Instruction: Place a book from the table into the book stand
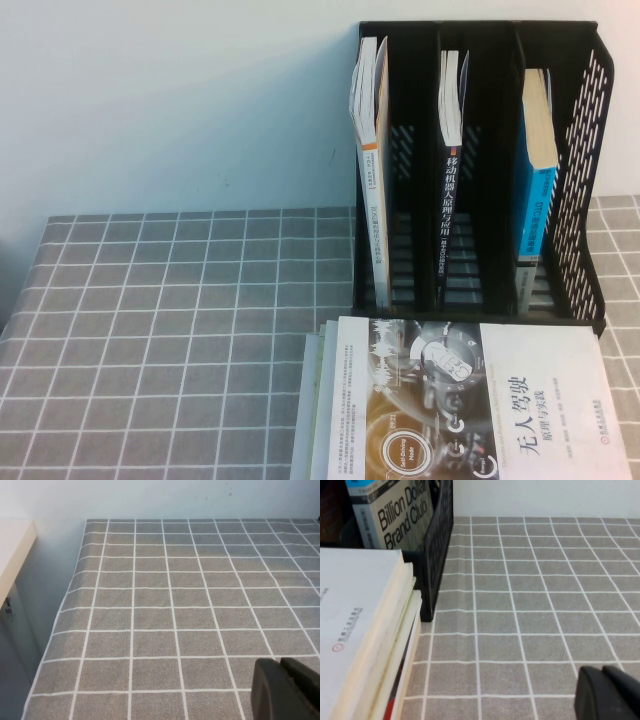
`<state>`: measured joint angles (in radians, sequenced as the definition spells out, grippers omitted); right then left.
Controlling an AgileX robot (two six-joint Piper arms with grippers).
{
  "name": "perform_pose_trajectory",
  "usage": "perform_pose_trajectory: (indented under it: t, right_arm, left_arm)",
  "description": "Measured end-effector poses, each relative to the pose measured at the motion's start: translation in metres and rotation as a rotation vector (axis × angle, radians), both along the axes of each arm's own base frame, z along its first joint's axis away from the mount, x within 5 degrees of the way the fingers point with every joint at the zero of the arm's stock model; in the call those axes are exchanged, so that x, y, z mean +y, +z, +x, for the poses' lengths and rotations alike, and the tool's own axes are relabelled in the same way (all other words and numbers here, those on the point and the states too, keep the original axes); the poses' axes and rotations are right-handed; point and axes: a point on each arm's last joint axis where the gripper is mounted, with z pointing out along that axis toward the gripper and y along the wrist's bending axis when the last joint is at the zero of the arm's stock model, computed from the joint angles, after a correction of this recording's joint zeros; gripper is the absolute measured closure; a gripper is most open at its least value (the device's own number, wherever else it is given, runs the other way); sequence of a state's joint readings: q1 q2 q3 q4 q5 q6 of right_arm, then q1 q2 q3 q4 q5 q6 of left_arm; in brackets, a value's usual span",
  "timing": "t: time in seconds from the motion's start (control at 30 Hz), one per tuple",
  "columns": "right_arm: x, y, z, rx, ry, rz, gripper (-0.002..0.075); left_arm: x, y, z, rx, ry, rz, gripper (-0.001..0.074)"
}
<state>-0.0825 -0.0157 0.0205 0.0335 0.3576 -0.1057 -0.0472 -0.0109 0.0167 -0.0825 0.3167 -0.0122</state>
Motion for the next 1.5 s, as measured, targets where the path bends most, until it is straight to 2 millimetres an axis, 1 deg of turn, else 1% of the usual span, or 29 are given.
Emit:
perform_pose_trajectory:
  t: [0.7,0.87,0.97,1.07,1.17,1.3,1.4,1.5]
  right_arm:
    - [0.0,0.0,0.0,0.0,0.0,0.001,0.0729]
    - [0.0,0.0,0.0,0.0,0.0,0.001,0.0729]
    - [0.0,0.001,0.001,-0.026,-0.001,-0.001,0.0729]
    - [-0.001,0.01,0.004,-0.145,-0.006,-0.015,0.0729]
    - [-0.002,0.03,0.006,-0.361,-0.015,-0.042,0.0729]
    - [-0.003,0.058,0.0,-0.673,-0.033,-0.068,0.0729]
    - [-0.003,0.069,-0.004,-0.803,-0.04,-0.07,0.0729]
    - [-0.003,0.073,-0.006,-0.851,-0.042,-0.071,0.0729]
  left_arm:
    - [0.0,0.0,0.0,0.0,0.0,0.0,0.0738]
    - [0.001,0.0,0.0,-0.002,-0.003,0.042,0.0738]
    - [0.001,0.003,0.001,-0.043,0.0,0.042,0.0738]
    - [0.001,0.012,0.003,-0.147,0.007,0.037,0.0738]
    - [0.002,0.027,0.003,-0.314,0.019,0.027,0.0738]
    - [0.003,0.051,-0.001,-0.577,0.036,-0.016,0.0738]
    - [0.004,0.062,-0.005,-0.715,0.044,-0.029,0.0738]
    - [0.005,0.07,-0.009,-0.81,0.049,-0.039,0.0738]
